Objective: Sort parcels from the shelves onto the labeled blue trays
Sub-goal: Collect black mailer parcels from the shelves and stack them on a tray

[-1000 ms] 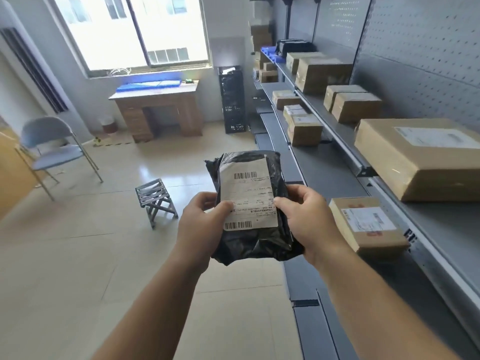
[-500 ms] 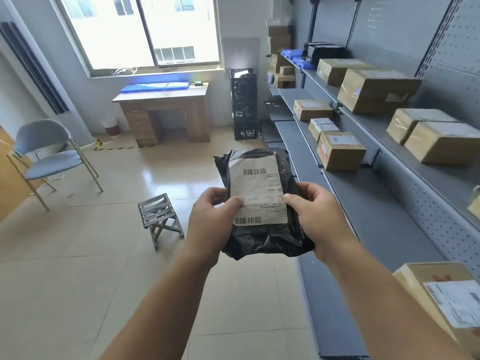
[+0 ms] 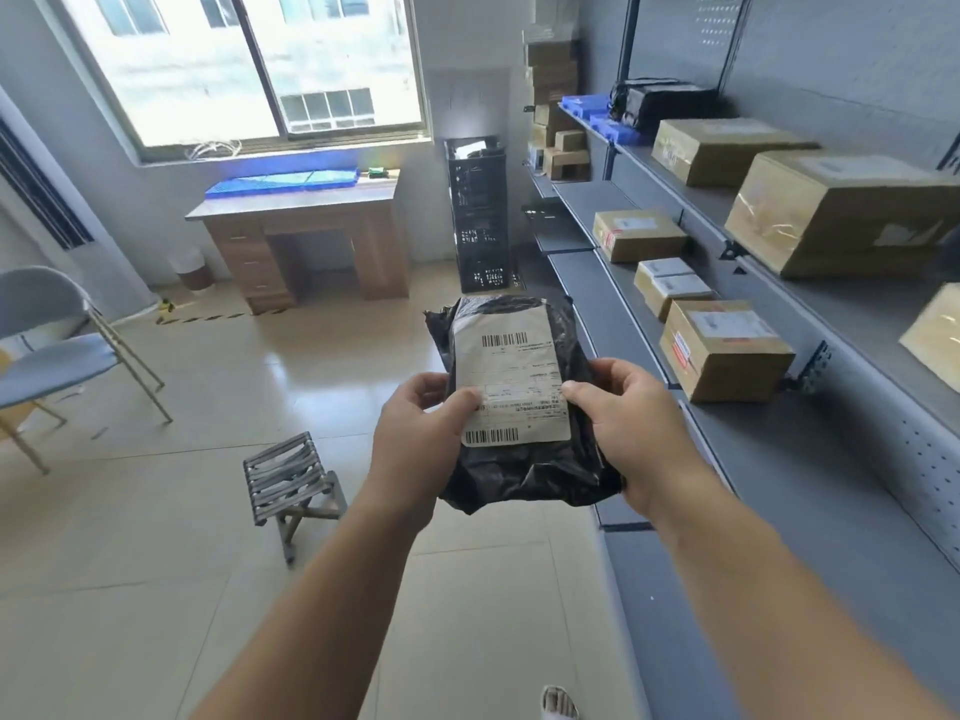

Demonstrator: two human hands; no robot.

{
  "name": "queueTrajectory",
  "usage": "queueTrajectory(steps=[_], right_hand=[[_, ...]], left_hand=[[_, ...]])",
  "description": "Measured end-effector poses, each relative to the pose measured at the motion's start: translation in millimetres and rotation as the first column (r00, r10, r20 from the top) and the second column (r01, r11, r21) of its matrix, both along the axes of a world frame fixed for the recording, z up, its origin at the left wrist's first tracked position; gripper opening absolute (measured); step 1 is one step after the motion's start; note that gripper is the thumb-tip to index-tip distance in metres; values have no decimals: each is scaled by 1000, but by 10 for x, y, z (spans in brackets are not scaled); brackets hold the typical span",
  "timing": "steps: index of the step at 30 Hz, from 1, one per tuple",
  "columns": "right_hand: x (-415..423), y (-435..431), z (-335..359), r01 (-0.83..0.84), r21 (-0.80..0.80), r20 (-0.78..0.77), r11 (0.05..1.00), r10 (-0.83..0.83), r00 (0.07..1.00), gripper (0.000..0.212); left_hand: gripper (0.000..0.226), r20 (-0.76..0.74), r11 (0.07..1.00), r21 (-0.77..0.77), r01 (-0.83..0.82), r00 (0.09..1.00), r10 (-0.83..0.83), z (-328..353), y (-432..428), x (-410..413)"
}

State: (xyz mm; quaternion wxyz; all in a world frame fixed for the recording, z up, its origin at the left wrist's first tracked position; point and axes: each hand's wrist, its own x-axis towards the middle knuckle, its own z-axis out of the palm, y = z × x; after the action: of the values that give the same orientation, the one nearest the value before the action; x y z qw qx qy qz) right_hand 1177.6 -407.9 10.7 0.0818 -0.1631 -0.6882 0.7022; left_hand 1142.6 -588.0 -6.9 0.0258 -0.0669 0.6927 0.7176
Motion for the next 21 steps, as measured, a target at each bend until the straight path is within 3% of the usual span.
queueTrajectory(steps=[6,11,21], right_hand=[[-1281,292,191,-73,-7,-32,997,73,997,12],[-2223,360,223,-125,-12,-50,992,124,991,16],[-4137,305,66,-83,10,-23,997,83,996,15]], left_hand=[[17,-44,997,-19,-79,996,78,192,280,-1154],[30,-58,988,-10,-156,986,156,227,367,-1961],[25,-46,991,14,-132,990,133,59,322,-3910]])
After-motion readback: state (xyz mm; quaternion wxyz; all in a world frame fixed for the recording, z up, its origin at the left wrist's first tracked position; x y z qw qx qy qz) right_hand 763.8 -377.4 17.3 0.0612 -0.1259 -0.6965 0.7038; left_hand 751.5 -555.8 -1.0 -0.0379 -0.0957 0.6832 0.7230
